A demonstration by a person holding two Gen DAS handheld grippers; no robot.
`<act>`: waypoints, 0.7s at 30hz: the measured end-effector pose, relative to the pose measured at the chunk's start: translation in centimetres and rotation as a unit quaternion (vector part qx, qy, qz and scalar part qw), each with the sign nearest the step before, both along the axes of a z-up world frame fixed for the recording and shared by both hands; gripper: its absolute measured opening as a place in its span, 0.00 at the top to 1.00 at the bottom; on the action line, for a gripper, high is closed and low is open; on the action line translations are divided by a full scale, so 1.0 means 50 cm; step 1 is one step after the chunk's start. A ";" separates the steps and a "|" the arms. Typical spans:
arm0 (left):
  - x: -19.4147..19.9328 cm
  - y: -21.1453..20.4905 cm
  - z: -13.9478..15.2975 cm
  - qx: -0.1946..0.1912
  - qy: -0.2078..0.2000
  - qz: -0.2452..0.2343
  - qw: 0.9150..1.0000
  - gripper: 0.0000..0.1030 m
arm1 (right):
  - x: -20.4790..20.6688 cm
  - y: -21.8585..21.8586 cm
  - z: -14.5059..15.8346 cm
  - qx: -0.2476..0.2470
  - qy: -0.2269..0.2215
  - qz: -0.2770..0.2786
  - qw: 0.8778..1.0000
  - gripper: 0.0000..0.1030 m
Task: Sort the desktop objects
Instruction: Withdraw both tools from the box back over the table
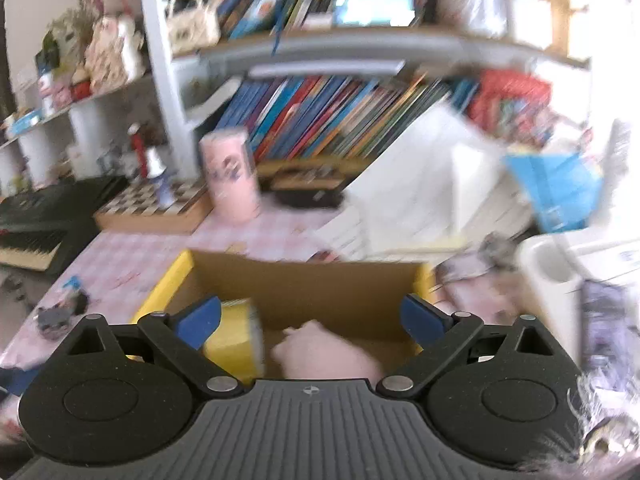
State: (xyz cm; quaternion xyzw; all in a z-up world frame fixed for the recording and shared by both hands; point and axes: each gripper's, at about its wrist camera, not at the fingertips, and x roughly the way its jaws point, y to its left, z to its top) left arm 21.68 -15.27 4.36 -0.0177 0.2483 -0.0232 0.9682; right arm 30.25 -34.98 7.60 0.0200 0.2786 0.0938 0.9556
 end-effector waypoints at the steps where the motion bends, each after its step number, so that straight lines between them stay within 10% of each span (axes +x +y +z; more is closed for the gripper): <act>1: -0.007 0.008 0.001 -0.003 -0.001 0.005 1.000 0.35 | -0.019 -0.002 0.001 -0.009 -0.016 -0.011 1.000 0.06; 7: -0.029 0.048 -0.007 -0.007 0.010 0.020 1.000 0.32 | -0.115 -0.004 -0.013 -0.042 -0.066 -0.050 0.996 0.07; 21: -0.086 0.127 -0.046 -0.005 0.046 -0.001 0.999 0.27 | -0.224 0.060 -0.083 -0.039 0.015 -0.104 0.994 0.07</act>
